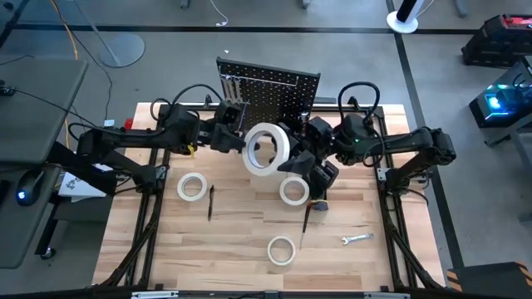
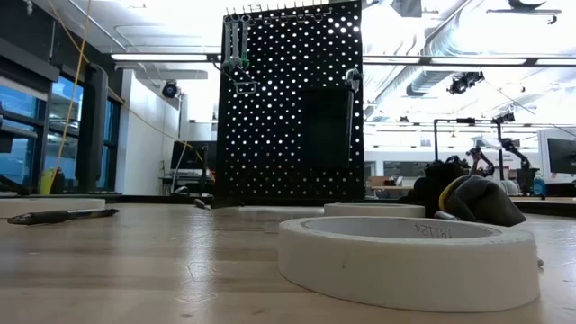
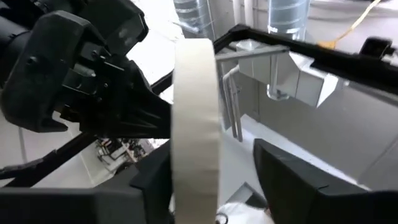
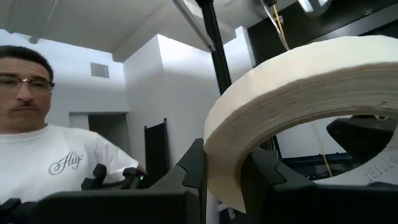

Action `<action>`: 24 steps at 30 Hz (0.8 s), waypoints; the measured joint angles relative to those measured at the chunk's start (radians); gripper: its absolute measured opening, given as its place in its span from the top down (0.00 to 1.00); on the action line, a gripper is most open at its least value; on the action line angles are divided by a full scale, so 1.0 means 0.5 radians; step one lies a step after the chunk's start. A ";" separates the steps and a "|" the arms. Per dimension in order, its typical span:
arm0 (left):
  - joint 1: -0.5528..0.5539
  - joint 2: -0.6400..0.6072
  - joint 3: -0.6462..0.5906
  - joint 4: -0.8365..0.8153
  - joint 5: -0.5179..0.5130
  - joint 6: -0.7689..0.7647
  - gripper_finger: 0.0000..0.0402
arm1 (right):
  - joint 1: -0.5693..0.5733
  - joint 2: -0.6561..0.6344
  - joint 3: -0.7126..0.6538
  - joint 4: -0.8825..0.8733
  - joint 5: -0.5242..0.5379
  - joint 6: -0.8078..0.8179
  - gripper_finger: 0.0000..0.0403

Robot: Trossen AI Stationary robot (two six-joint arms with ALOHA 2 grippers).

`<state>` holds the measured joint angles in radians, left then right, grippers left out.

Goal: Hang tools onto peg board
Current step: Hang the masking tape onto the pegboard

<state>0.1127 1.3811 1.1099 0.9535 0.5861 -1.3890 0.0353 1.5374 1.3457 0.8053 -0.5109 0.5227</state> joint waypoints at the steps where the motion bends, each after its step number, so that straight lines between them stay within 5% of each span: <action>1: 0.000 0.000 0.000 -0.016 0.024 0.016 0.56 | -0.004 0.000 0.000 -0.004 -0.020 0.000 0.89; 6: 0.013 0.003 -0.001 -0.091 0.100 0.175 0.86 | -0.002 -0.001 0.000 -0.066 -0.052 0.003 0.89; 15: 0.288 -0.070 0.005 -0.130 0.411 0.147 0.85 | -0.025 -0.070 -0.001 -0.120 0.038 0.326 0.54; 24: 0.631 -0.306 -0.091 -0.716 0.843 0.634 0.85 | -0.002 -0.347 0.003 -0.741 0.083 0.205 0.49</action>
<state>0.4284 1.2283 1.0646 0.5957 1.0079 -1.0720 0.0341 1.3639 1.3473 0.4350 -0.4694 0.6252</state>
